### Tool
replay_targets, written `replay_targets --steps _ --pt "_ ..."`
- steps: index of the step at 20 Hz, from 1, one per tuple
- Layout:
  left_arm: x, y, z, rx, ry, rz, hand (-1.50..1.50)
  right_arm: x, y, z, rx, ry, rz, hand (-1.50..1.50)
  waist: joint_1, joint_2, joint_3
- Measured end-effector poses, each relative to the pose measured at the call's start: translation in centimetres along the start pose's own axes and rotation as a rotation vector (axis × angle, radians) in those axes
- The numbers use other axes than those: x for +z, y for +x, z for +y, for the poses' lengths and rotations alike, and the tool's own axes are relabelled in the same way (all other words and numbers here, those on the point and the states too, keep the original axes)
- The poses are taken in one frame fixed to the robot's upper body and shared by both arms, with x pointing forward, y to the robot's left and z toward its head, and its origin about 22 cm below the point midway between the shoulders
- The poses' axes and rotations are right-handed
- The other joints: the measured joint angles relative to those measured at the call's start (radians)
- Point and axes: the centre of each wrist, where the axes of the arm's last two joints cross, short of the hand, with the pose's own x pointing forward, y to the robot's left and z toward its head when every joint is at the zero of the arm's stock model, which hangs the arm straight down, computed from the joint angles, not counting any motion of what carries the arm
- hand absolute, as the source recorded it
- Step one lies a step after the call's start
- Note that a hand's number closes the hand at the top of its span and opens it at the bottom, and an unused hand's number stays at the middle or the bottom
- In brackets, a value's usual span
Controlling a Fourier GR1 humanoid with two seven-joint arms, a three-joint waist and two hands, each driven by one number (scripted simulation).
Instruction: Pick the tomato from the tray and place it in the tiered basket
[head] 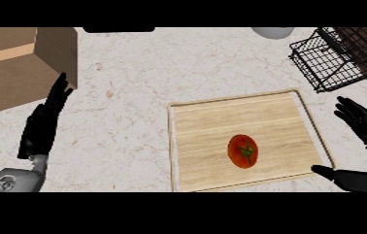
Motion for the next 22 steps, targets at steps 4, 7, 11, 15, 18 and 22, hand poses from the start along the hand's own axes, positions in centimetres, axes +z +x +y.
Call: replay_targets --steps 4,7,11,15,18,22 --pt "-0.1 -0.1 -0.2 0.000 -0.001 -0.004 0.00 0.0 3.9 -1.3 0.188 0.157 0.045 -1.50 0.008 0.000 -0.001" --pt "-0.1 0.1 -0.5 0.004 -0.005 -0.010 0.00 -0.3 7.2 -0.8 0.285 0.223 0.080 -1.50 0.018 0.001 -0.001" --pt "-0.5 0.8 -0.6 -0.002 -0.010 -0.017 0.00 -0.5 10.2 1.0 0.344 0.243 0.143 -1.50 0.027 0.003 0.000" --pt "-0.8 0.9 0.2 0.001 -0.020 -0.024 0.00 -1.1 11.6 3.2 0.371 0.258 0.220 -1.50 0.037 0.005 0.001" --pt "-0.7 0.2 -0.2 0.001 -0.022 -0.022 0.00 -1.7 12.1 4.6 0.390 0.291 0.280 -1.50 0.039 0.006 0.001" --pt "-0.9 0.1 -0.5 0.006 -0.023 -0.020 0.00 -2.3 12.4 5.8 0.439 0.327 0.343 -1.50 0.035 0.006 0.001"
